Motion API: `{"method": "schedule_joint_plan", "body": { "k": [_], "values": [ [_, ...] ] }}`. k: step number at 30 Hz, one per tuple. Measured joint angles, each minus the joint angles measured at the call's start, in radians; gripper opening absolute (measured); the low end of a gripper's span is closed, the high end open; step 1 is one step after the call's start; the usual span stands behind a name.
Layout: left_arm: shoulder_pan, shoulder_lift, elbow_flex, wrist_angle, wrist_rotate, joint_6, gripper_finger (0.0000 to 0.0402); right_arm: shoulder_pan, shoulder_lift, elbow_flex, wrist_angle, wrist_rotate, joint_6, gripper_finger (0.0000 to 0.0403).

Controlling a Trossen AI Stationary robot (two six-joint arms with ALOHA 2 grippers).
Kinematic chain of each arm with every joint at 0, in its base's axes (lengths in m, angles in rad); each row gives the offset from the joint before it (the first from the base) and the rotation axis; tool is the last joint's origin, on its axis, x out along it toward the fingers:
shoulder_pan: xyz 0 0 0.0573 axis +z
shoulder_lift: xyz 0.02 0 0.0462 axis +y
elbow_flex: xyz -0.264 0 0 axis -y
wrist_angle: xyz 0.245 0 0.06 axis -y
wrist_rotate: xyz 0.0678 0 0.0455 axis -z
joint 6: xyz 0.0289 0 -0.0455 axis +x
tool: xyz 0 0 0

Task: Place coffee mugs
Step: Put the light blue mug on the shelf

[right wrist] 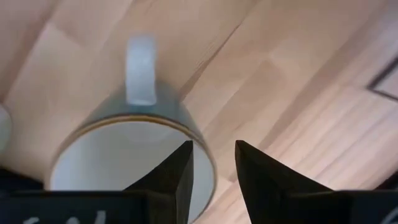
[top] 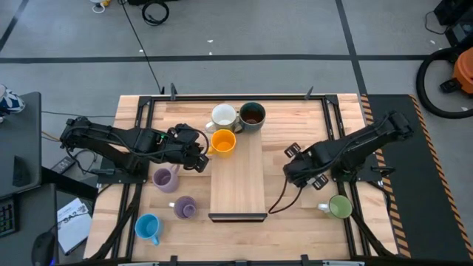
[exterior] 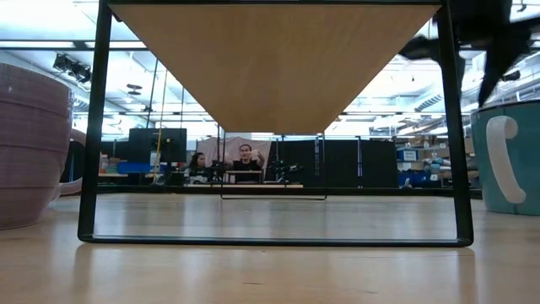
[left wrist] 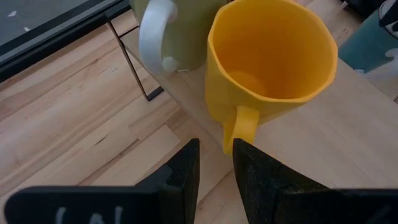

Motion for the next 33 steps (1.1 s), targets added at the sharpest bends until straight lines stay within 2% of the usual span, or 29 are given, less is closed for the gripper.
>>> {"method": "schedule_joint_plan", "body": {
  "k": [9,19,24,33],
  "values": [
    [0.0,0.0,0.0,0.0,0.0,0.0,0.0103,0.0,-0.132,0.097,-0.037,0.0,0.253,0.0124],
    [0.0,0.0,0.0,0.0,0.0,0.0,0.0103,0.001,-0.304,0.091,-0.181,-0.073,0.801,0.0125],
    [0.0,0.0,0.0,0.0,0.0,0.0,0.0103,0.0,-0.354,0.024,-0.209,-0.037,1.07,0.0126],
    [0.0,0.0,0.0,0.0,0.0,0.0,0.0103,0.0,-0.407,-0.188,-0.202,-0.118,1.294,0.0126]
  ]
}}
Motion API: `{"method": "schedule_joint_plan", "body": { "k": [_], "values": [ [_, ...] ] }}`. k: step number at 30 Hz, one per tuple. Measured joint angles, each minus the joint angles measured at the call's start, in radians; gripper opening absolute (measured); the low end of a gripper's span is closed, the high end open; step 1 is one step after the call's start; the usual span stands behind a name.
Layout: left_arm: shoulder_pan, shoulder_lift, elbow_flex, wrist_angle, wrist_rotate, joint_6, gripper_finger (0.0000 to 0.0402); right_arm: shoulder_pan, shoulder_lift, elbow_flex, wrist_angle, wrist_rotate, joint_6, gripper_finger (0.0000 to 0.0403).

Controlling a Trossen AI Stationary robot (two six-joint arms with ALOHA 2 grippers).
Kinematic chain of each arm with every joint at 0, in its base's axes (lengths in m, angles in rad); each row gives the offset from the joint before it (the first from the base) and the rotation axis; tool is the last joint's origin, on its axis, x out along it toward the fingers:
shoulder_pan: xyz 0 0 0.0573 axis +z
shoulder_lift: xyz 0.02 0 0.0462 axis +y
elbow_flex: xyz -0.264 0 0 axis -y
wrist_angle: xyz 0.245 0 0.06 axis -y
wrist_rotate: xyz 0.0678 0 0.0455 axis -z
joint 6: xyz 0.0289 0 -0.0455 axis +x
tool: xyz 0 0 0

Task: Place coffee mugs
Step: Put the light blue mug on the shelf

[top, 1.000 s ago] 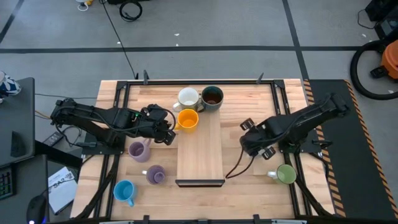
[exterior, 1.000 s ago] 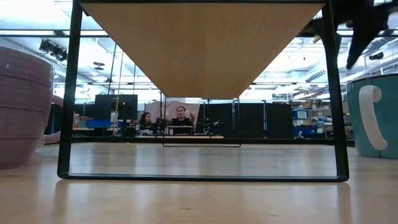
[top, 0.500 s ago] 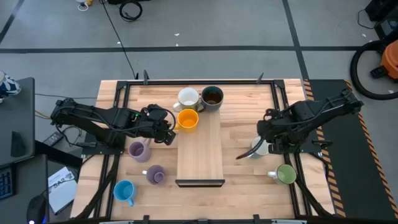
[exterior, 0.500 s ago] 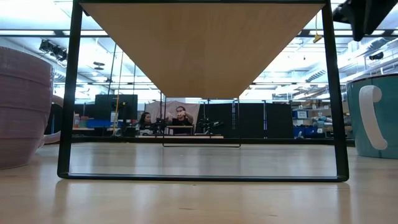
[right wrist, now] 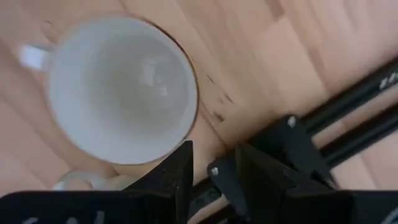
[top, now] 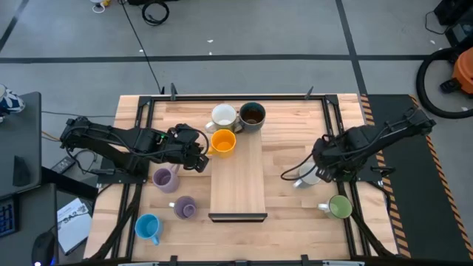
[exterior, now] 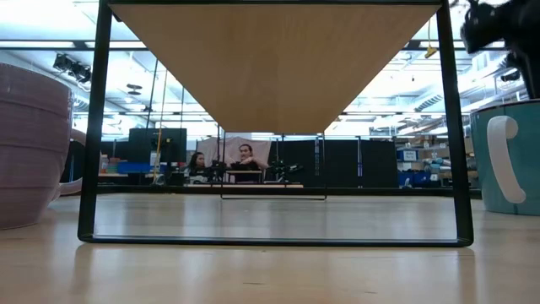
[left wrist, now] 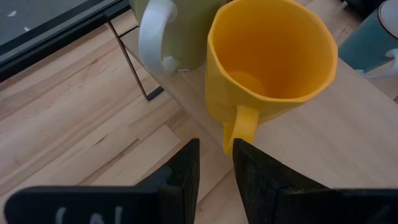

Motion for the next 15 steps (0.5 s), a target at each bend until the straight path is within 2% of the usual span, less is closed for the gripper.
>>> {"method": "schedule_joint_plan", "body": {
  "k": [6,15],
  "values": [
    [0.0,0.0,0.0,0.0,0.0,0.0,0.0103,0.0,-0.005,-0.09,0.094,-0.027,0.03,0.0126],
    [0.0,0.0,0.0,0.0,0.0,0.0,0.0103,0.0,-0.042,-0.097,0.106,-0.036,0.087,0.0126]
  ]
}}
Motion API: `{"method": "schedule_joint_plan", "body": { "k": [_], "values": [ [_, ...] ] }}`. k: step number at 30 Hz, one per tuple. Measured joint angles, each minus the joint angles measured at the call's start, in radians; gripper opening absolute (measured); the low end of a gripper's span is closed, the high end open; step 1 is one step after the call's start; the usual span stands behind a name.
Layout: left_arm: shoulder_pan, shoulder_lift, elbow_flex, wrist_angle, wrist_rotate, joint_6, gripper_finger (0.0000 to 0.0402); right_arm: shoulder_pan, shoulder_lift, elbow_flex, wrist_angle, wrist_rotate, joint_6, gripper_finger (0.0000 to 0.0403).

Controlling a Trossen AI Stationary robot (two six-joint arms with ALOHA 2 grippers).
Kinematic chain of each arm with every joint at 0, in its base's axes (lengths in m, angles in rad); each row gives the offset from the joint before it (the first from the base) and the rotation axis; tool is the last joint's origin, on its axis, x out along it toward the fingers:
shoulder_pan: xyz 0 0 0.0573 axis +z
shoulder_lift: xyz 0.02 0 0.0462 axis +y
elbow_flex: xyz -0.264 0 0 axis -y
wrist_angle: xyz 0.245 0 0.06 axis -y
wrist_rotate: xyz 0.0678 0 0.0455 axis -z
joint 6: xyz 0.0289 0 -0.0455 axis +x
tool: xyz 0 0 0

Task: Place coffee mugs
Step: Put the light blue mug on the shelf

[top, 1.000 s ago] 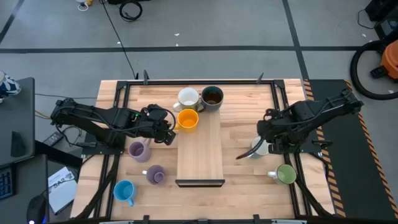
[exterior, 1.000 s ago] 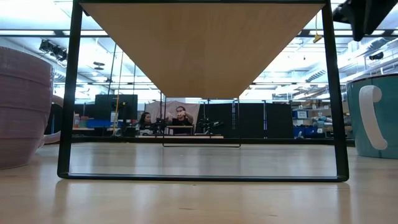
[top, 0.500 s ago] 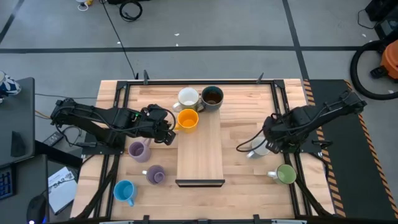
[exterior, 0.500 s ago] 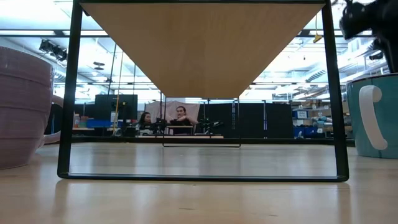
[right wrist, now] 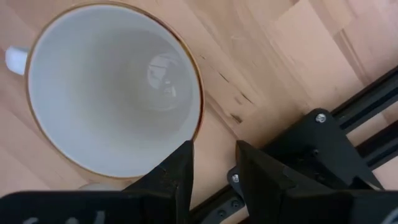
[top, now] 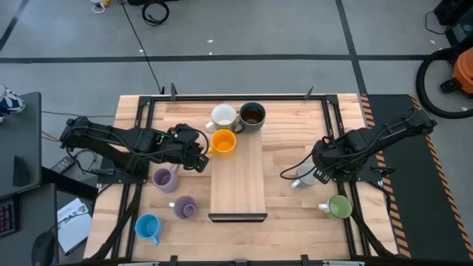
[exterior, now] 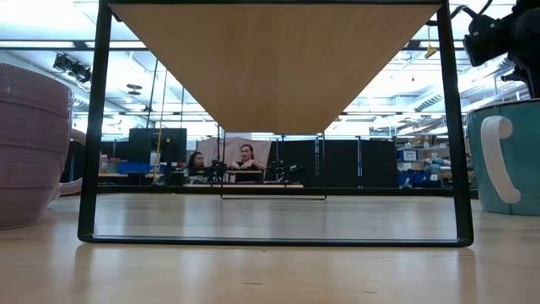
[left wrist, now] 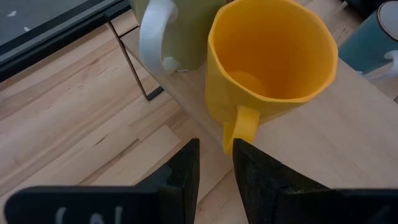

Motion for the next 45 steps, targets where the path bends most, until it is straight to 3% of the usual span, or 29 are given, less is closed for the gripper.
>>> {"method": "schedule_joint_plan", "body": {
  "k": [8,14,32,45],
  "values": [
    [0.0,0.0,0.0,0.0,0.0,0.0,0.0103,0.0,-0.033,0.046,-0.003,-0.012,0.074,0.0126],
    [0.0,0.0,0.0,0.0,0.0,0.0,0.0103,0.0,-0.017,0.047,-0.004,-0.089,0.179,0.0126],
    [0.0,0.0,0.0,0.0,0.0,-0.001,0.0103,0.0,0.138,0.047,-0.003,-0.097,0.337,0.0126],
    [0.0,-0.006,0.0,0.0,0.001,0.038,0.0103,0.0,0.263,0.047,0.023,-0.097,0.331,0.0125]
  ]
}}
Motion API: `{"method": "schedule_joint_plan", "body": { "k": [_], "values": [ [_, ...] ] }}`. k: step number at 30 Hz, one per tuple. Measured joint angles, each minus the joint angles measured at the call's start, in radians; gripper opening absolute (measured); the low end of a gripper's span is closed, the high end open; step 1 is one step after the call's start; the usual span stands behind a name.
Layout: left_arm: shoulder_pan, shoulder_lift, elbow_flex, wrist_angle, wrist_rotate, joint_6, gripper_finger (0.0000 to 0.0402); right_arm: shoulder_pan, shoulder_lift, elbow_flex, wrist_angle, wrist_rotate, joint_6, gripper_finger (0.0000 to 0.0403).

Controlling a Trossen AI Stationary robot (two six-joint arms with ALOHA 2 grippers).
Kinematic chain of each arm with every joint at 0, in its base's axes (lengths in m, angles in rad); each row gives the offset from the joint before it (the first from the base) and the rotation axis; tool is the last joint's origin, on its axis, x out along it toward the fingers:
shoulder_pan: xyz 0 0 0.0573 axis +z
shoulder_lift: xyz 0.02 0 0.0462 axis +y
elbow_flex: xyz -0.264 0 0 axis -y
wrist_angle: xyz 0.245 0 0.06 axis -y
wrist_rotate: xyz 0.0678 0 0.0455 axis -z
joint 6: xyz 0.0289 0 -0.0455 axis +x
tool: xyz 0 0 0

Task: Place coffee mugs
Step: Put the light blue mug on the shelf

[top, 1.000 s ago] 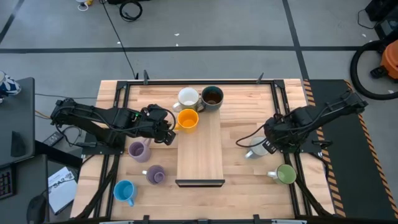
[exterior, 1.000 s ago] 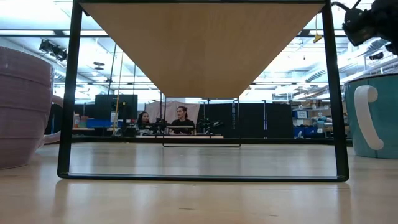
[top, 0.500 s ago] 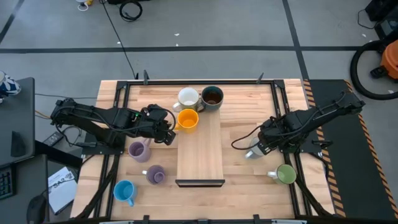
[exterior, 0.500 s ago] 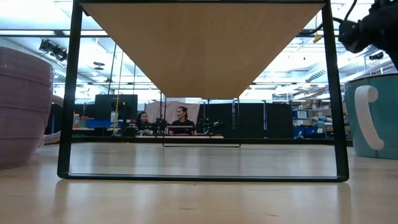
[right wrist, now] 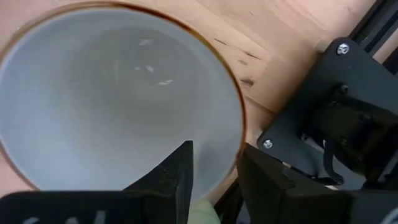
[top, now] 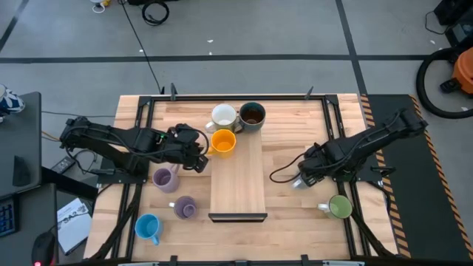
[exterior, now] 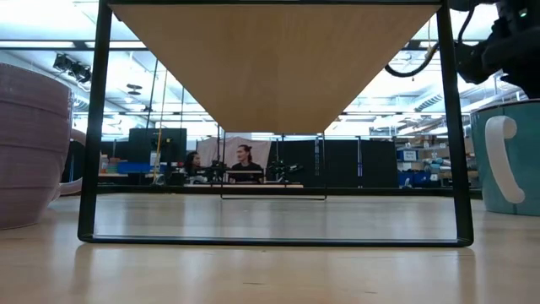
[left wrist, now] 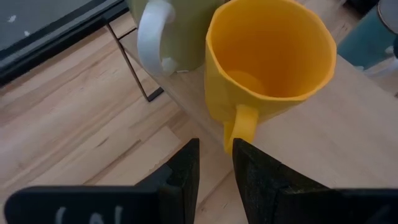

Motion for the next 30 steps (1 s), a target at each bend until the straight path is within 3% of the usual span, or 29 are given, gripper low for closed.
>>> {"method": "schedule_joint_plan", "body": {
  "k": [5,14,18,24,30],
  "values": [
    [-0.018,-0.036,0.001,-0.025,0.004,0.075,0.0103,0.0,0.037,0.0,0.009,0.0,-0.006,0.0106],
    [-0.132,-0.081,-0.017,-0.274,0.009,0.113,0.0103,-0.001,0.046,0.004,0.031,-0.002,-0.023,0.0035],
    [-0.172,-0.146,-0.155,-0.207,0.001,0.119,0.0103,-0.001,0.034,0.002,0.042,-0.001,-0.024,0.0035],
    [-0.19,-0.287,-0.408,0.02,0.048,0.119,0.0095,-0.023,-0.01,-0.001,0.053,0.004,-0.003,0.003],
    [-0.188,-0.385,-0.523,0.115,0.048,0.12,0.0094,-0.074,-0.045,-0.002,0.051,0.006,-0.02,0.003]
  ]
}}
